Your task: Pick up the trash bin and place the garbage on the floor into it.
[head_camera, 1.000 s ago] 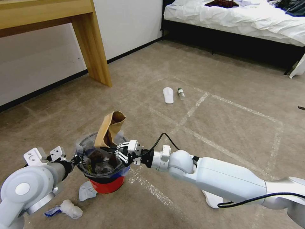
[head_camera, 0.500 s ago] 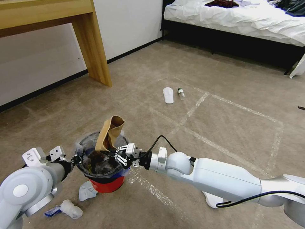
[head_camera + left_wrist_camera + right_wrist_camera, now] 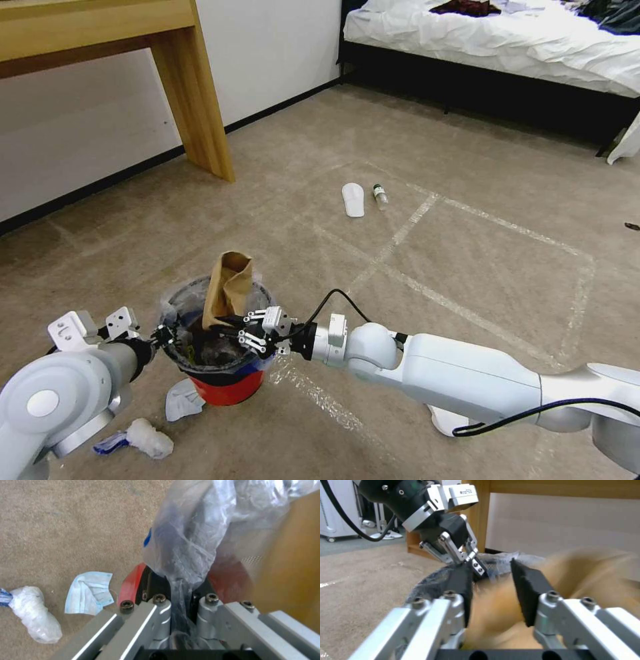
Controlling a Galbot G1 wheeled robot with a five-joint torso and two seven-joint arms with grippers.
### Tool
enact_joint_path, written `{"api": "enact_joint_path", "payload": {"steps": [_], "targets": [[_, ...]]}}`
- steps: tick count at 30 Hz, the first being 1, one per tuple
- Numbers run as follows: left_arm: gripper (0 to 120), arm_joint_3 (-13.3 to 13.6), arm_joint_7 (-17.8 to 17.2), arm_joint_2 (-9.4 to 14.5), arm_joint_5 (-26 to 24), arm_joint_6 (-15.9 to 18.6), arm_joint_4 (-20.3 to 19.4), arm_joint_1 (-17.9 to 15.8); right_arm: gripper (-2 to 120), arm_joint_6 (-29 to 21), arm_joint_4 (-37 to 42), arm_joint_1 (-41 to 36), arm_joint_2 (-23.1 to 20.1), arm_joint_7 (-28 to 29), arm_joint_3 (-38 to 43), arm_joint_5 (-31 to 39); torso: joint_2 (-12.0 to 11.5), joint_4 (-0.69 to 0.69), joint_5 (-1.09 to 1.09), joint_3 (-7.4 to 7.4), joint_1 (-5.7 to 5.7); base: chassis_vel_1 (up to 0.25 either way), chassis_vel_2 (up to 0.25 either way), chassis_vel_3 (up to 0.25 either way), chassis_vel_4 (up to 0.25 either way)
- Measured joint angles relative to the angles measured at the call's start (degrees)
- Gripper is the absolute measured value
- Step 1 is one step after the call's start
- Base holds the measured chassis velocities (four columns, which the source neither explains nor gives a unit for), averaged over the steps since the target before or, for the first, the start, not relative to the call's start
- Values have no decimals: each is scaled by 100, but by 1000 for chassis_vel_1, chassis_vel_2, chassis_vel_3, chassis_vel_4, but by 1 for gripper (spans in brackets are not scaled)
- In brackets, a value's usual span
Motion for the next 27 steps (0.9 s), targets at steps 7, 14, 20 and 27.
{"api": "enact_joint_path", "payload": {"steps": [7, 14, 20, 27], "targets": [[4, -11, -24, 4, -13, -5, 0, -5, 54, 0, 22, 110, 0, -34, -81, 59, 0, 0, 0, 0, 0, 0, 0, 0, 0], [4, -11, -94, 17, -37, -18, 87, -45, 85, -28, 105, 219, 40, -57, -160, 167, 0, 1, 0, 0, 0, 0, 0, 0, 0], [4, -11, -104, 26, -42, -30, 128, -73, 99, -26, 156, 288, 23, -43, -160, 210, 0, 0, 0, 0, 0, 0, 0, 0, 0], [4, -23, -103, -12, -19, -21, 161, -34, 100, 86, 496, 352, -141, 90, 657, 342, -1, 1, 0, 0, 0, 0, 0, 0, 0]]}}
